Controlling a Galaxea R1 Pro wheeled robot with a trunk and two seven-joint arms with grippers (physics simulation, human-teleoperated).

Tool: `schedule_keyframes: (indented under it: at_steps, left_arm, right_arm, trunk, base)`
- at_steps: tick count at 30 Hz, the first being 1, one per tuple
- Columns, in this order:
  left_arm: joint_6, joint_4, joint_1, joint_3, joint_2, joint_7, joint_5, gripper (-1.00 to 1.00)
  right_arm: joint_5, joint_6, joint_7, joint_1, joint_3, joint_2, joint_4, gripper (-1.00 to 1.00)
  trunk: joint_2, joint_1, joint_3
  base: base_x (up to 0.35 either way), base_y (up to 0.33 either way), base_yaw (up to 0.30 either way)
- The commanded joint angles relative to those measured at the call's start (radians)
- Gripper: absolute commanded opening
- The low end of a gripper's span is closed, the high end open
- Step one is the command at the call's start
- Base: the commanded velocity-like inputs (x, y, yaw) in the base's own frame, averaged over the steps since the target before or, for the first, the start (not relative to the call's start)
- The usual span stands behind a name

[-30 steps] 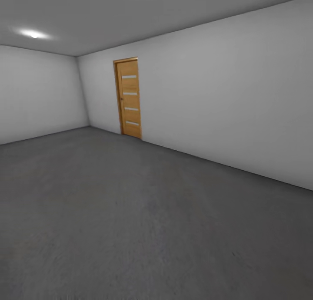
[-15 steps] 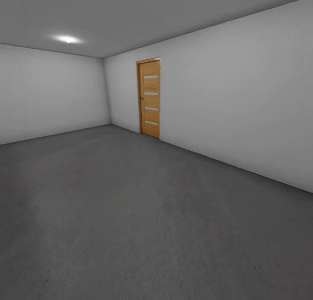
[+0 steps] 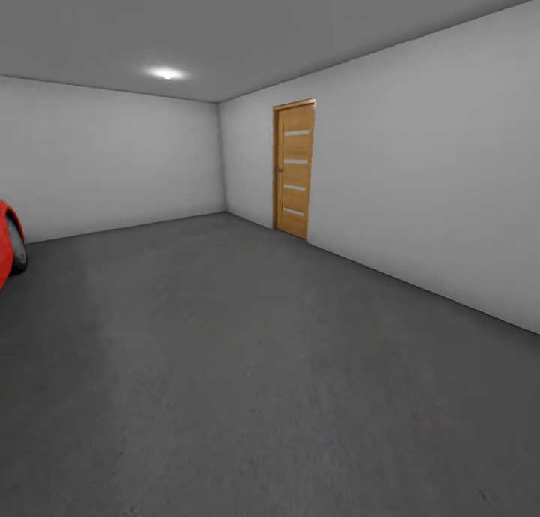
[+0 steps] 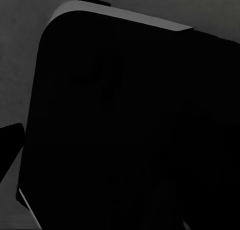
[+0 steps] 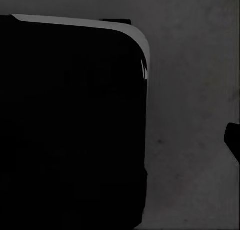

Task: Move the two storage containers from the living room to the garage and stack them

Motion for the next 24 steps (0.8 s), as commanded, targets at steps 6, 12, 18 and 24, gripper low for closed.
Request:
schedule_keyframes:
  at_steps: [6,12,18,24]
  left_arm:
    - [0.000,0.000,0.000,0.006,-0.002,-0.001,0.002,1.00]
    - [0.000,0.000,0.000,0.005,-0.002,-0.001,0.002,1.00]
    - [0.001,0.001,0.000,0.006,-0.001,0.002,0.003,1.00]
    - [0.004,0.003,0.000,0.005,-0.001,0.007,0.002,1.00]
  right_arm:
    - [0.000,-0.004,0.000,0.000,0.000,-0.009,0.000,1.00]
    - [0.000,-0.004,0.000,0.000,0.000,-0.010,0.001,1.00]
    - [0.001,-0.004,0.000,0.000,0.000,-0.011,0.006,1.00]
    - [0.006,-0.022,0.000,0.000,0.000,-0.011,0.007,1.00]
  trunk:
    - [0.000,0.000,-0.001]
    - [0.000,0.000,-0.001]
    - [0.000,0.000,-0.001]
    - [0.000,0.000,-0.001]
  base:
    - [0.000,0.000,0.299]
    - [0.028,0.000,0.299]
    - [0.259,0.000,0.140]
    - [0.318,0.000,0.013]
